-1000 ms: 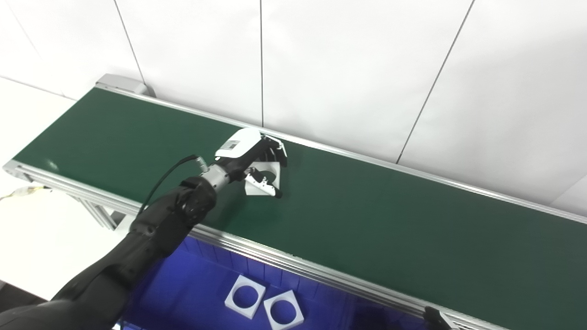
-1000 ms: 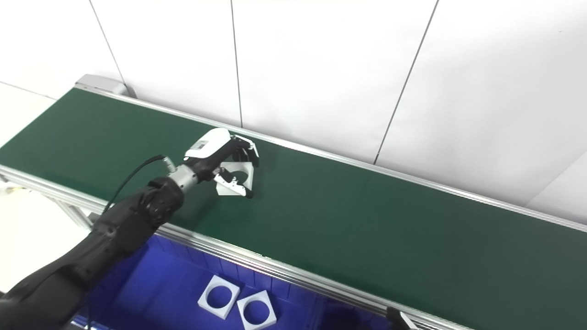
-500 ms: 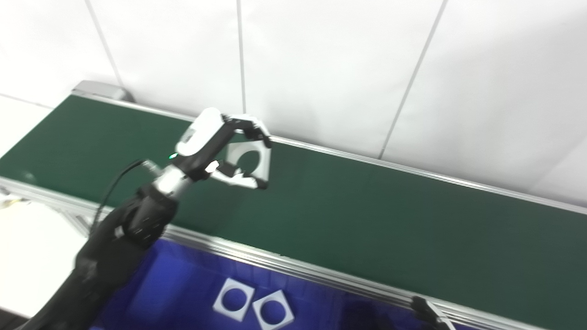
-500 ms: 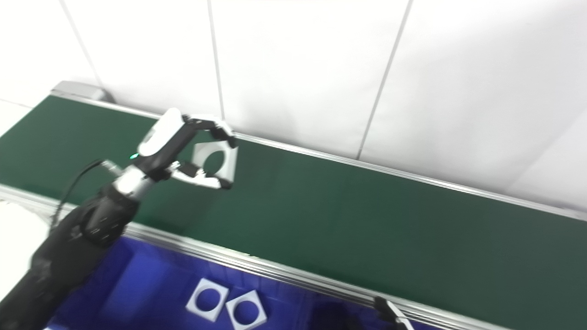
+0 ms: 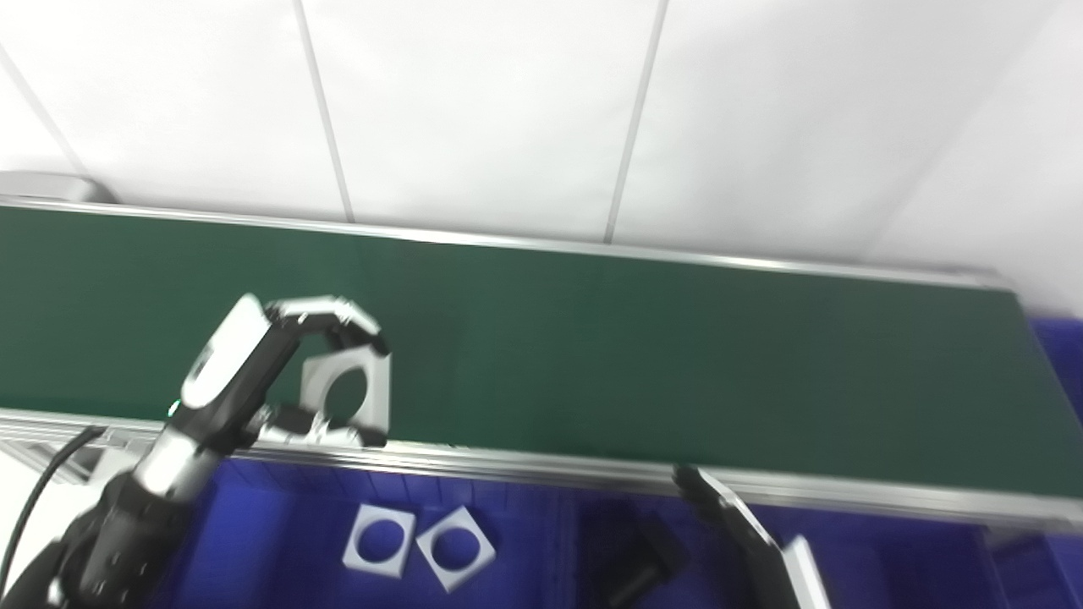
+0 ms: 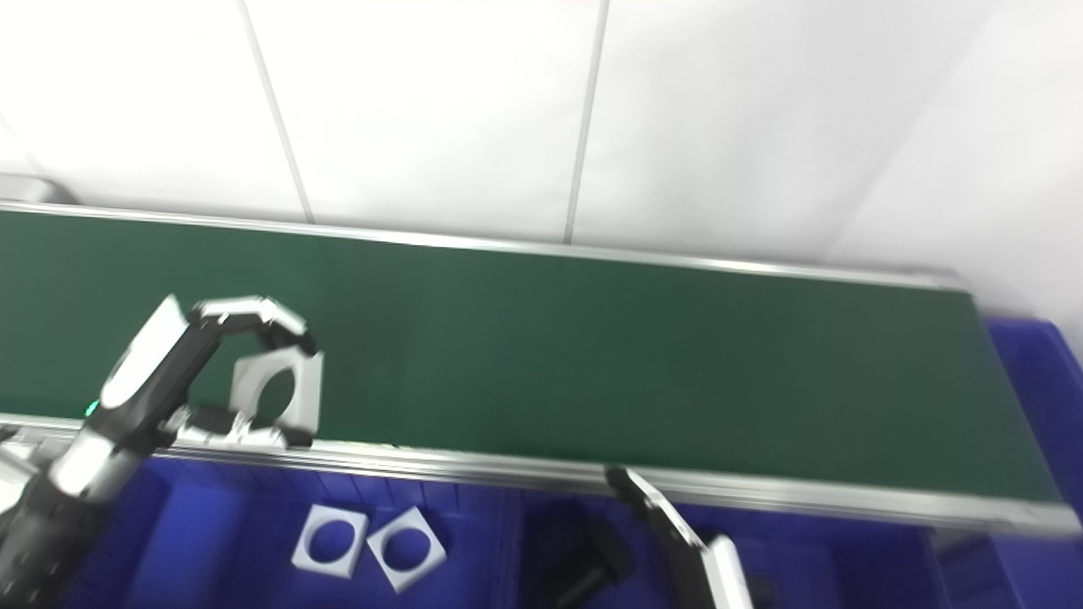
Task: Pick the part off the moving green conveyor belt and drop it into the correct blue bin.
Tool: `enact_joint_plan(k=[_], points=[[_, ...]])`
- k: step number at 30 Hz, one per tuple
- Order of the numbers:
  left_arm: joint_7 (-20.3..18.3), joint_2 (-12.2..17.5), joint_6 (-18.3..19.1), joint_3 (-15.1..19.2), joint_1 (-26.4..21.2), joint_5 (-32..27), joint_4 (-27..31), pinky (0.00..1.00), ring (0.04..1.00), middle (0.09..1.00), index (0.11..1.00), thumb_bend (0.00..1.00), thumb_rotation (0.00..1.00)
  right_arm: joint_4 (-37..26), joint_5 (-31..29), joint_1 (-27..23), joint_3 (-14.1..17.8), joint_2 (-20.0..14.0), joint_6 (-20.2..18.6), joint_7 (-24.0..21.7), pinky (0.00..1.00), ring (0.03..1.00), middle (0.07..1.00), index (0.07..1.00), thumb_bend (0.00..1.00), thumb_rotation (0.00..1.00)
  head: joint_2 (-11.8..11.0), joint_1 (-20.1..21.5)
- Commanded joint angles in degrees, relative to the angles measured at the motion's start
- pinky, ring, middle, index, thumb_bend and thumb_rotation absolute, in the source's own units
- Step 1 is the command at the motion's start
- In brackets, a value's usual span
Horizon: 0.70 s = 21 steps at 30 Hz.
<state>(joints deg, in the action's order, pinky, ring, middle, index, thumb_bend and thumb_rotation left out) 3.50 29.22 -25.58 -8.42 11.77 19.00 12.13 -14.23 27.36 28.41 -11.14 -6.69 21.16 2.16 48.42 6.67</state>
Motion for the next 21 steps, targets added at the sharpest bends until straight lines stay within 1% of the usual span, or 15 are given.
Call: enact_joint_plan(k=[1, 2, 3, 5, 6, 7, 10, 11, 14, 17, 20, 21], points=[[-0.93, -0.98, -0.82, 0.58, 0.49, 1.04, 3.10, 0.31, 0.441, 0.480, 0.516, 0.50, 0.00, -2.55, -0.40, 0.36, -0.02, 0.41, -0.84, -0.20, 0.74, 0.791, 0.830, 0.862, 0.96, 0.37, 0.02, -0.03], [-1.72, -1.27, -0.97, -0.64, 1.33, 0.47, 3.16, 0.29, 0.445, 0.476, 0.514, 0.50, 0.00, -2.81, -0.44, 0.30, -0.04, 0.44, -1.14, -0.39, 0.74, 0.792, 0.830, 0.862, 0.96, 0.37, 0.75, 0.32], [-2.43, -1.48, -1.12, -1.45, 1.87, -0.18, 3.14, 0.33, 0.421, 0.490, 0.522, 0.50, 0.00, -2.97, -0.45, 0.25, -0.05, 0.45, -1.37, -0.53, 0.74, 0.793, 0.832, 0.864, 0.96, 0.36, 0.75, 0.32], [-5.76, -1.79, -0.54, -3.29, 3.15, -2.50, 3.02, 0.41, 0.413, 0.501, 0.524, 0.50, 0.00, -3.58, -0.49, 0.29, 0.00, 0.53, -2.25, -0.94, 0.74, 0.795, 0.834, 0.865, 0.96, 0.38, 1.82, 0.30], [-7.60, -1.72, -0.15, -4.27, 3.60, -3.78, 3.02, 0.41, 0.413, 0.501, 0.524, 0.50, 0.00, -4.02, -0.53, 0.37, 0.06, 0.61, -2.79, -1.14, 0.74, 0.795, 0.834, 0.865, 0.96, 0.39, 2.49, 0.22], [-8.91, -1.68, 0.13, -4.87, 3.89, -4.67, 3.07, 0.42, 0.415, 0.502, 0.522, 0.50, 0.00, -4.36, -0.56, 0.44, 0.11, 0.67, -3.20, -1.32, 0.74, 0.794, 0.834, 0.866, 0.96, 0.39, 2.57, 0.20], [-12.36, -1.85, 0.74, -6.53, 4.42, -4.39, 3.30, 0.42, 0.410, 0.516, 0.514, 0.50, 0.00, -4.91, -1.00, 0.44, 0.24, 0.59, -3.77, -1.70, 0.75, 0.799, 0.835, 0.867, 0.95, 0.38, 3.44, -0.18], [-13.34, -1.96, 1.08, -6.83, 4.54, -4.10, 3.48, 0.43, 0.416, 0.517, 0.511, 0.50, 0.00, -5.03, -1.15, 0.44, 0.28, 0.53, -3.94, -1.77, 0.75, 0.801, 0.836, 0.868, 0.95, 0.38, 3.51, -0.28], [-16.06, -2.49, 3.01, -7.96, 4.68, -3.10, 3.87, 0.45, 0.424, 0.515, 0.510, 0.50, 0.00, -5.26, -1.42, 0.34, 0.40, 0.16, -4.07, -1.82, 0.75, 0.804, 0.835, 0.865, 0.95, 0.40, 4.05, -1.27], [-18.55, -2.97, 6.13, -8.99, 4.30, -1.97, 4.17, 0.45, 0.416, 0.513, 0.519, 0.50, 0.00, -5.68, -1.54, 0.39, 0.49, -0.08, -4.50, -1.98, 0.74, 0.803, 0.834, 0.864, 0.95, 0.39, 4.29, -1.78], [-21.52, -3.43, 11.11, -9.71, 3.58, -0.26, 5.33, 0.41, 0.397, 0.503, 0.537, 0.50, 0.00, -5.80, -1.98, 0.29, 0.45, -0.37, -4.59, -2.10, 0.75, 0.802, 0.833, 0.865, 0.95, 0.37, 4.41, -2.03], [-22.33, -3.56, 12.17, -9.95, 3.30, 0.21, 5.52, 0.42, 0.401, 0.505, 0.532, 0.50, 0.00, -5.83, -2.07, 0.23, 0.44, -0.43, -4.63, -2.12, 0.74, 0.799, 0.831, 0.864, 0.95, 0.37, 4.41, -2.03]])
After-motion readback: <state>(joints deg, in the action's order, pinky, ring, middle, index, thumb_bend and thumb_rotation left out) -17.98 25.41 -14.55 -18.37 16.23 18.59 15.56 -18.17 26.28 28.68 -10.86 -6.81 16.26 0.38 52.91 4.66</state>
